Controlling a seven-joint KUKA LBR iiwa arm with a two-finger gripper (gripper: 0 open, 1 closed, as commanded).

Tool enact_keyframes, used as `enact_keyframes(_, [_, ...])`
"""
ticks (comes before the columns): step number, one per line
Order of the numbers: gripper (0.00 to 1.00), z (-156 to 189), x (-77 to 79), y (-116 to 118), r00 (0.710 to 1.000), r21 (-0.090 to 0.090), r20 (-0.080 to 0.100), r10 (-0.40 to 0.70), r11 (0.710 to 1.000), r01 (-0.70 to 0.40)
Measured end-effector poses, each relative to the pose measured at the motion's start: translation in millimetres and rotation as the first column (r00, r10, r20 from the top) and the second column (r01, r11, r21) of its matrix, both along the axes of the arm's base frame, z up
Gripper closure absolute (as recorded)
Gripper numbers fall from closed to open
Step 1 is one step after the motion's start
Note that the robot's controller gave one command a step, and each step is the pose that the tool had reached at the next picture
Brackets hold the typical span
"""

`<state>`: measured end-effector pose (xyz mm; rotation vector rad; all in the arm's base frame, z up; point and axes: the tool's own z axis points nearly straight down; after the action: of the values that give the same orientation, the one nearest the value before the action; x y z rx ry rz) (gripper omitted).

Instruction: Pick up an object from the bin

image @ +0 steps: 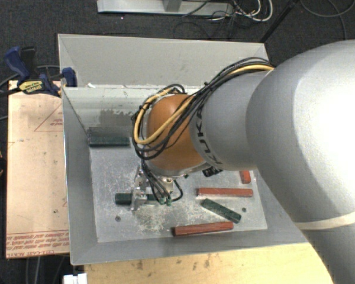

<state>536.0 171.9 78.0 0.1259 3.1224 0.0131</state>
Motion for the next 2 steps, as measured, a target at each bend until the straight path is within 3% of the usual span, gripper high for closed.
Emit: enact_keyframes(2, [1.0, 2.3, -0.3, -0.1, 1.0, -0.001, -0.002, 0.0, 1.0, 0.0])
